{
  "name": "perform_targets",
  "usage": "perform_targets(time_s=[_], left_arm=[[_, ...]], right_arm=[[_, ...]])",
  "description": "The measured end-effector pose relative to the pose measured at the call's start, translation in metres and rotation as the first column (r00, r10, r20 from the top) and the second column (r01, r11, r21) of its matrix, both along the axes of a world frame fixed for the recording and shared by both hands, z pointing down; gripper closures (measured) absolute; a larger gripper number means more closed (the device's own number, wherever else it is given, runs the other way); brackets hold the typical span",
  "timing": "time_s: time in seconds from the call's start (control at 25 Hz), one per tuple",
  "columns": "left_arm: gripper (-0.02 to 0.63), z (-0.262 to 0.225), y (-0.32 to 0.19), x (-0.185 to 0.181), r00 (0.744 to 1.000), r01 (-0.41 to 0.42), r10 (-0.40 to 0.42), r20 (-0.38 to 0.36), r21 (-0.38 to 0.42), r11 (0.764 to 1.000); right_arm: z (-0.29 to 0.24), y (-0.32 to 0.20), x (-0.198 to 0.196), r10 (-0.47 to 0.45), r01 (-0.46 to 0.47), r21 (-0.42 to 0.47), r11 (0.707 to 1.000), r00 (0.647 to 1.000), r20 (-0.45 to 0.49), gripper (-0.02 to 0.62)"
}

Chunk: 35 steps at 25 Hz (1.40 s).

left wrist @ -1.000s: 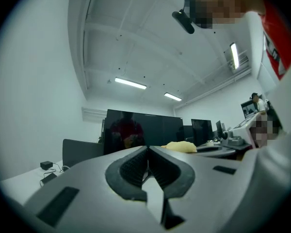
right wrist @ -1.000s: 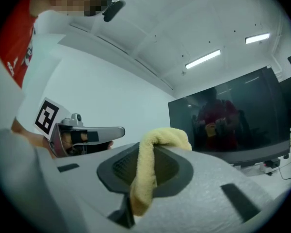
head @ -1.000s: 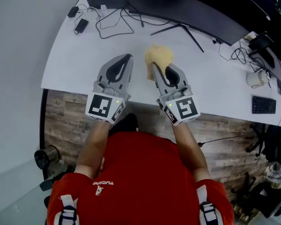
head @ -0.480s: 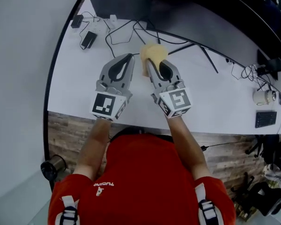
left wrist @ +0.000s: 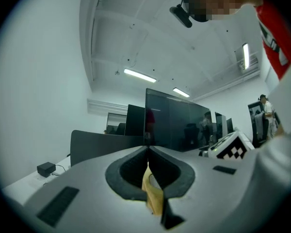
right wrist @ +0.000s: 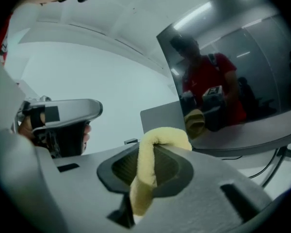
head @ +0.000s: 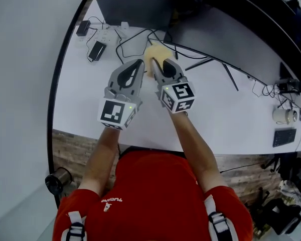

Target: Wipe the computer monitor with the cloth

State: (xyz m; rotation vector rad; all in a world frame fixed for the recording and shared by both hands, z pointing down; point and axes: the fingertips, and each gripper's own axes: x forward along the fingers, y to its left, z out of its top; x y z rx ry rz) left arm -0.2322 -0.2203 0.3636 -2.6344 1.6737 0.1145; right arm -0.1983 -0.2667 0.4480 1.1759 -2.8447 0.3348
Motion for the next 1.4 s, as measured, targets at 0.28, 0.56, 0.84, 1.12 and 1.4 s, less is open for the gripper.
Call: perform_targets(time_s=[0.28,0.56,0.84,1.12,1.4], left_arm=[[0.595,0.008,-0.033,-0.002,1.000,0.012,-0.012,0.003,-0.021,1.000],[0.595,0.020,-0.054,-0.011,1.000,0.017,-0.017,0.010,-0.054,0.998],[0.595,0.033,-0.065,-0.010,1.000,0.006,-0.006,-0.002,-0.086,0.996],[0.595,0.041,-0.067,-0.004,1.000,-0.007,0.006,-0.014,-0.099,0.995],[0.595,0.037,-0.060,-0.011,0.999,0.019,-0.022,-0.023,-0.110,0.994]], right_arm=[[0.038,-0.044,-0.015,-0.023,0.024,-0.097,0.995,1.000,0.009,0.537],[0.068,-0.073,-0.020,0.005,0.002,-0.174,0.985,0.999,0.038,0.537],[0.080,-0.093,-0.021,0.064,-0.046,-0.228,0.973,0.995,0.072,0.537],[0.068,-0.104,-0.022,0.142,-0.121,-0.224,0.967,0.987,0.080,0.537],[0.045,-0.106,-0.019,0.175,-0.153,-0.195,0.969,0.980,0.097,0.538]])
